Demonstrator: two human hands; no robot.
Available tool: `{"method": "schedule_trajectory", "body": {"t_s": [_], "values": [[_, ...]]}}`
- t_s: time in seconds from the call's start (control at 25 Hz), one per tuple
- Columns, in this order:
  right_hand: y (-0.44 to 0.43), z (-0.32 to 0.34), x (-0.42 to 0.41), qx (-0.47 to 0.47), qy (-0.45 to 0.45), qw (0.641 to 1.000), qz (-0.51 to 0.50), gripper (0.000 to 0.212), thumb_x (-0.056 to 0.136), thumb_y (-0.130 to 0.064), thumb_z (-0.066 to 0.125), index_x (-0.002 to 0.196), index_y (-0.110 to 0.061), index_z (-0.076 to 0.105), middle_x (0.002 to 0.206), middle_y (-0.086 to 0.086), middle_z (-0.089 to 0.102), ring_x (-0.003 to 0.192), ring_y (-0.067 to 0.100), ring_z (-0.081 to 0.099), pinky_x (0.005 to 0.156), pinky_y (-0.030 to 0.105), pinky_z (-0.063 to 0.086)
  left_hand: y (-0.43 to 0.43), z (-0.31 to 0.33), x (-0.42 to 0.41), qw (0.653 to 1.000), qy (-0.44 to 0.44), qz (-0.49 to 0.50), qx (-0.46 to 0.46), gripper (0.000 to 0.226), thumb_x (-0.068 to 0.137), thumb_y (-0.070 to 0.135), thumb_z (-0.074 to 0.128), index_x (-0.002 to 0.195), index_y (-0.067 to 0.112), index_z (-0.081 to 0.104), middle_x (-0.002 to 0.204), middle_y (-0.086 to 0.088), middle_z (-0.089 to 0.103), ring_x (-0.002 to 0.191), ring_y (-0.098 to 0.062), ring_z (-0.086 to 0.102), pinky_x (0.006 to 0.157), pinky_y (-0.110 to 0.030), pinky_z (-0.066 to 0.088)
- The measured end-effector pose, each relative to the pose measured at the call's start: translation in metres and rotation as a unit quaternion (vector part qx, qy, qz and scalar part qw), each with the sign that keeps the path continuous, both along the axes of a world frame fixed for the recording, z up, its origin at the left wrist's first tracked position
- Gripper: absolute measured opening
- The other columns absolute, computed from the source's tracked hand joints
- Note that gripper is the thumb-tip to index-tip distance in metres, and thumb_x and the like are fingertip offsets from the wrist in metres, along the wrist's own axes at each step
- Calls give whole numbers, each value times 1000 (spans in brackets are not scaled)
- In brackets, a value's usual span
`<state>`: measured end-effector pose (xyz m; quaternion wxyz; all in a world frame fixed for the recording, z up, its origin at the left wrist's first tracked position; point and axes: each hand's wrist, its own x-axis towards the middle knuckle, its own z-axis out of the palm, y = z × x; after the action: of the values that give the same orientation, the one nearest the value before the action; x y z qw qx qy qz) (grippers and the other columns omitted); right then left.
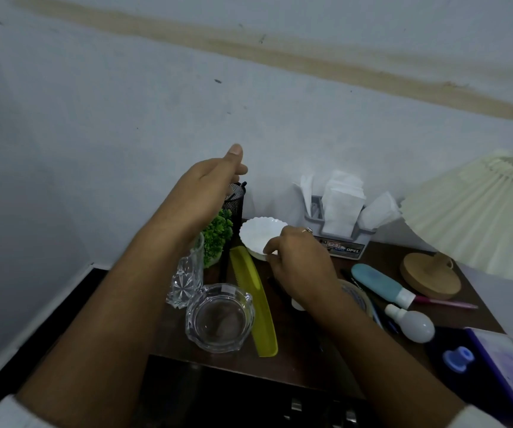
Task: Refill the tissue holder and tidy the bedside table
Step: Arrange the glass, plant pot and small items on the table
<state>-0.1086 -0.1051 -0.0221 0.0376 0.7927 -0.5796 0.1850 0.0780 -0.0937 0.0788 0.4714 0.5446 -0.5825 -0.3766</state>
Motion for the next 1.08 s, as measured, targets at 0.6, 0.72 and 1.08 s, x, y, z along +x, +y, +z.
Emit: {"method": "schedule_trajectory", "body": {"t_s": [0.6, 0.72, 1.08], "values": [[-47, -10, 5, 33, -92, 990, -105, 22, 92, -31, 58, 102, -24, 76, 98, 1, 75, 93, 25, 69, 72, 34, 55, 1, 7, 17, 999, 30, 35, -22, 51, 100, 63, 37, 125, 30, 66, 130, 5, 65, 115, -10, 62, 103, -38, 46], [-45, -9, 4, 42, -123, 987, -95, 28, 92, -32, 60, 116, -24, 72, 107, 2, 75, 102, 25, 68, 80, 37, 56, 1, 7, 23, 999, 28, 41, -23, 50, 100, 64, 37, 124, 31, 66, 128, 6, 65, 114, -10, 62, 101, -38, 46], [-19, 14, 34, 228, -411, 883, 12, 37, 84, -23, 79, 117, -16, 64, 79, -3, 69, 78, 17, 69, 68, 42, 60, -7, -11, 64, 991, -12, 115, 62, 68, 96, 71, 37, 131, 19, 61, 135, -4, 61, 121, -24, 59, 102, -42, 43]]}}
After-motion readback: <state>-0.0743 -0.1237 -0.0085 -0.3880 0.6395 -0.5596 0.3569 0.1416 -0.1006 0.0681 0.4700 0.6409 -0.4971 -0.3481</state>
